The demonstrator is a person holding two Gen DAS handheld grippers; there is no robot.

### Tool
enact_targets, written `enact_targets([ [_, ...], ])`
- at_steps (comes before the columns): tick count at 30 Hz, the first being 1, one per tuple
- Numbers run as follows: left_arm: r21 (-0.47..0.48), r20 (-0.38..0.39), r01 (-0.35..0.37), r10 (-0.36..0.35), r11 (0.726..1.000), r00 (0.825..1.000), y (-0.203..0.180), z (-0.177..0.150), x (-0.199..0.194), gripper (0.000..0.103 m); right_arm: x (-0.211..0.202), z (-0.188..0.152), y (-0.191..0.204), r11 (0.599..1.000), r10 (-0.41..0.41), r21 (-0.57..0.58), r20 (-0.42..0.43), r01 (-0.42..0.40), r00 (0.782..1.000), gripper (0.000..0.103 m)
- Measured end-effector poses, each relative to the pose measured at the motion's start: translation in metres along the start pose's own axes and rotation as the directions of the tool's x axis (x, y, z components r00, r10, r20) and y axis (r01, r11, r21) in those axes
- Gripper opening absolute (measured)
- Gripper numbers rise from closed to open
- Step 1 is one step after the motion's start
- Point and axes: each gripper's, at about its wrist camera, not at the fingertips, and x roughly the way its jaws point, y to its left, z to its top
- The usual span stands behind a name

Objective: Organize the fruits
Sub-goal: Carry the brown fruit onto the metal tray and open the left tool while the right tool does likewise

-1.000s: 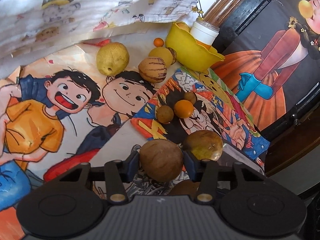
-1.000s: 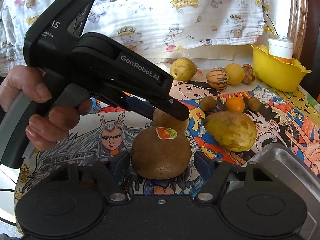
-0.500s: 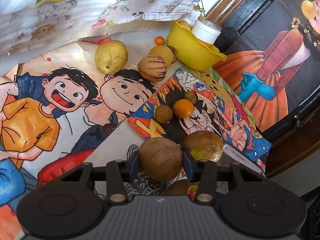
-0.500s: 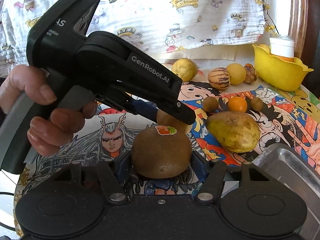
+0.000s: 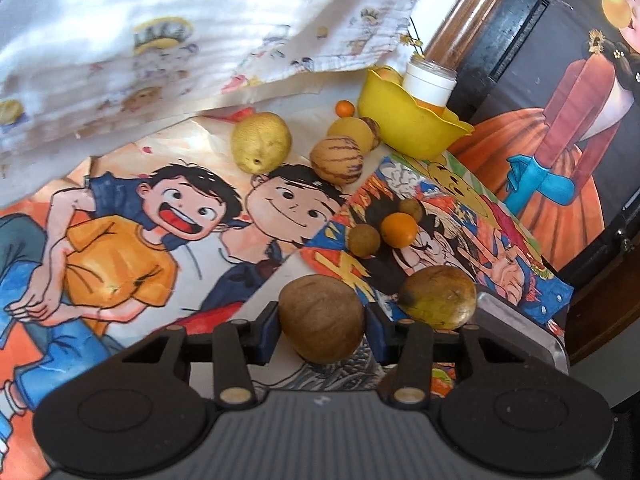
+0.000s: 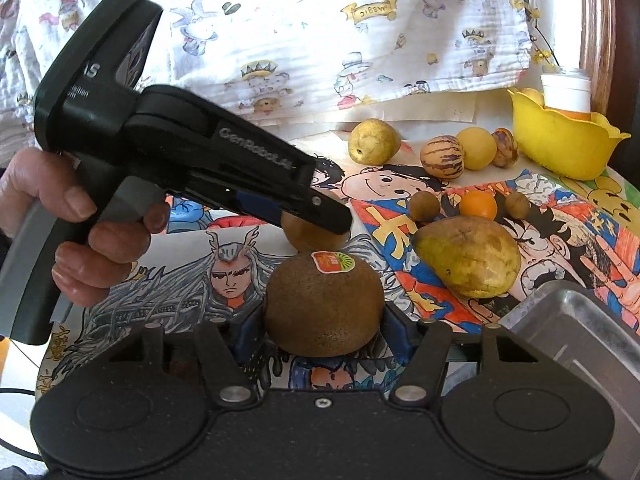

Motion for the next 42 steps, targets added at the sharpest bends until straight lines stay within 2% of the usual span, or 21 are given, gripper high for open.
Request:
enact_targets([
  [7, 0.018, 0.03, -0.029, 0.029, 0.999, 0.999, 0.002, -0.004, -0.007, 0.048, -0.002, -0.001, -0.002, 1.0, 0.018, 0.007, 0.022, -0.018, 1.0, 0.064],
  [16, 0.008, 0.07, 0.006, -0.007, 1.0, 0.998, 0.005, -0.013, -0.02, 0.048, -0.014, -0.005, -0.003, 0.999, 0.024, 0.029, 0.05, -0.025, 0.998, 0.063],
  [22, 0.035, 0.094, 0.01, -0.014, 0.999, 0.995, -0.009, -0.017, -0.03, 0.048, -0.038, -0.006, -0.013, 0.997, 0.011, 0.079, 0.091, -0.018, 0.996, 0.063],
  [27, 0.079, 0.102, 0.03, -0.038, 0.996, 0.994, -0.035, -0.02, -0.035, 0.048, -0.071, -0.015, -0.03, 0.992, -0.049, 0.121, 0.134, 0.032, 0.99, 0.063],
  [33, 0.12, 0.089, 0.066, -0.077, 0.991, 0.993, -0.073, -0.026, -0.031, 0.048, -0.108, -0.034, -0.066, 0.974, -0.163, 0.184, 0.16, 0.133, 0.974, 0.063],
  [38, 0.153, 0.055, 0.095, -0.105, 0.984, 0.993, -0.107, -0.035, -0.016, 0.048, -0.129, -0.051, -0.094, 0.948, -0.292, 0.181, 0.174, 0.261, 0.94, 0.063],
  [42, 0.17, 0.025, 0.121, -0.127, 0.978, 0.992, -0.13, -0.041, 0.0, 0.048, -0.134, -0.064, -0.11, 0.935, -0.344, 0.159, 0.183, 0.317, 0.921, 0.063],
])
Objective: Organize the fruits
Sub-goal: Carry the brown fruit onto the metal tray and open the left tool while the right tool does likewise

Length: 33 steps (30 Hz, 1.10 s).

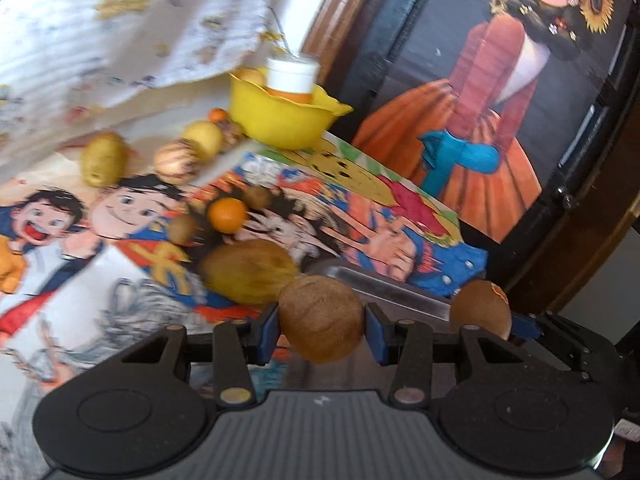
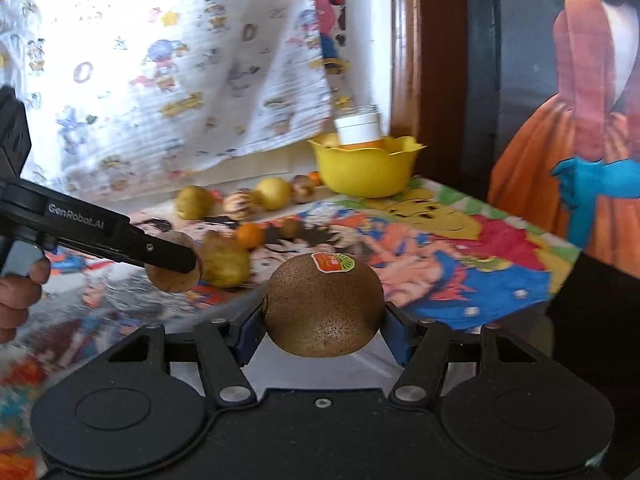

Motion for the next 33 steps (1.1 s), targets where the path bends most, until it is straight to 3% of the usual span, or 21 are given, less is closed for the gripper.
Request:
enact_targets([
  [14, 0.091, -0.073, -0.028, 0.034, 0.995, 0.997, -0.037, -0.007, 0.054, 0.049, 0.017, -0.025, -0.017, 0.998, -0.05, -0.028, 0.015, 0.05, 0.999, 0.064],
  [33, 0.092, -0.097, -0.034, 0.043, 0.995, 0.994, -0.034, -0.009, 0.061, 0.053, 0.027, -0.041, -0.011, 0.994, -0.085, -0.069, -0.003, 0.085, 0.996, 0.065],
])
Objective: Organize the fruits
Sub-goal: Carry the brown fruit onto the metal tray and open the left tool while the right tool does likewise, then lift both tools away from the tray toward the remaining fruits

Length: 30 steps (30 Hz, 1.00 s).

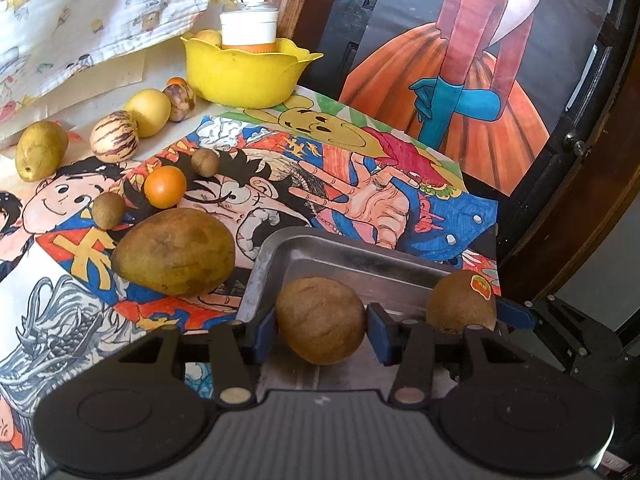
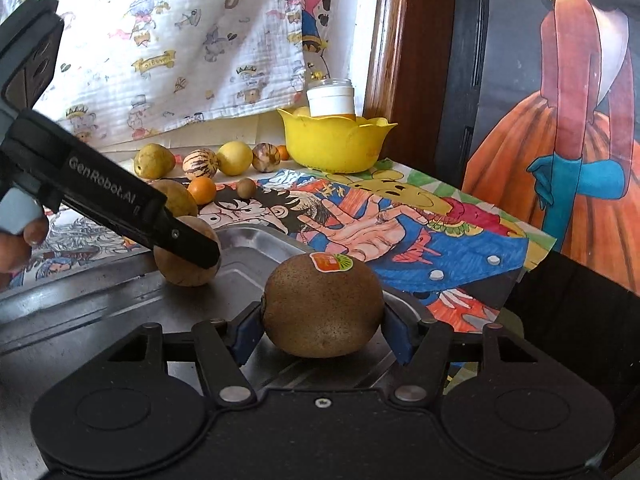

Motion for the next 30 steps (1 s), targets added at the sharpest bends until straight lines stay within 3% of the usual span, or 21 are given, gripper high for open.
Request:
enact_targets([
  [10, -0.051, 0.015, 0.028, -0.028, 0.998, 0.999, 0.006, -0.007, -0.016, 0.069, -0.014, -0.002, 0.005, 1.0, -0.009, 0.007, 0.022, 0.009, 1.0, 0.077],
  [15, -0.07, 0.069, 0.04, -0.035, 0.997, 0.997, 0.009, -0.011, -0.04, 0.084, -0.034, 0.002, 0.01, 1.0, -0.009, 0.017, 0.053, 0.008, 0.999, 0.086],
  [20, -0.048, 0.145, 0.005, 0.002, 0.999, 0.989, 0.006, -0.019, -0.071, 0.101, -0.061, 0.008, 0.02, 0.999, -0.017, 0.03, 0.092, 0.014, 0.996, 0.097],
  [30, 0.047, 0.258, -0.094, 0.079, 0.994, 0.963, 0.001, -0.053, -0.126, 0.103, -0.11, 0.008, 0.045, 0.996, -0.02, 0.091, 0.105, 0.011, 0.994, 0.102],
])
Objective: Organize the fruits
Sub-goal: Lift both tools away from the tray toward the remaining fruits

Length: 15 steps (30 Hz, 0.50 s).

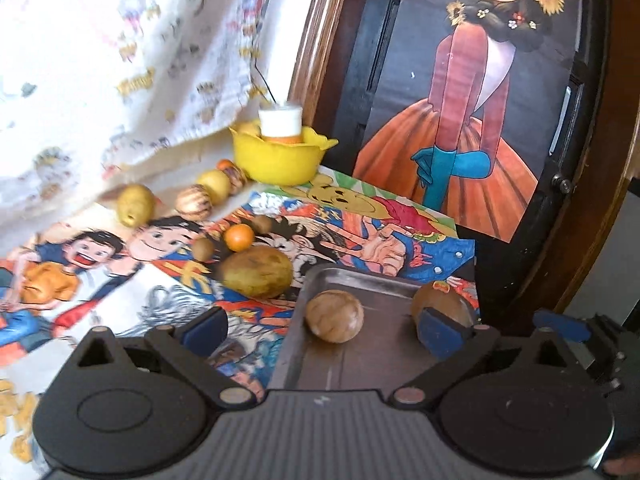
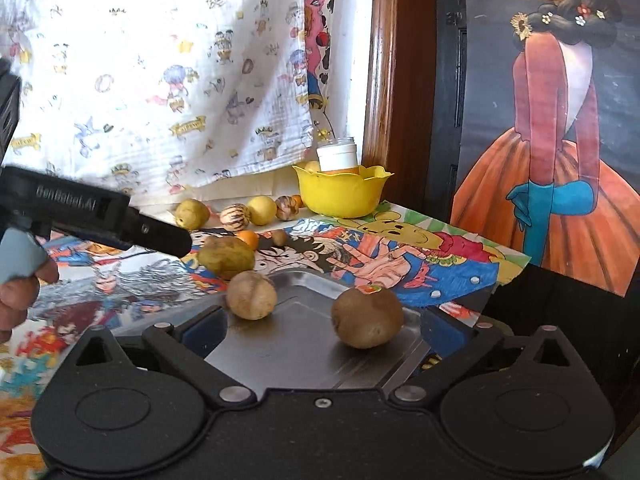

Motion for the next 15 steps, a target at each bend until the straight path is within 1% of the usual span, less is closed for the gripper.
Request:
enact_targets([
  [8, 0.071, 0.038, -0.032, 0.029, 0.997, 0.999, 0.003, -0.03, -0.044, 0.103, -0.036, -0.007, 0.024, 0.999, -0.008, 0.039, -0.019, 0.009, 1.0, 0.102],
  [15, 0.085, 0.029, -0.031, 0.029, 0.996, 0.999, 0.012, -0.052, -0.074, 0.103, -0.062, -0.018, 0.044, 0.998, -0.017, 0.06, -0.055, 0.021, 0.998, 0.102],
])
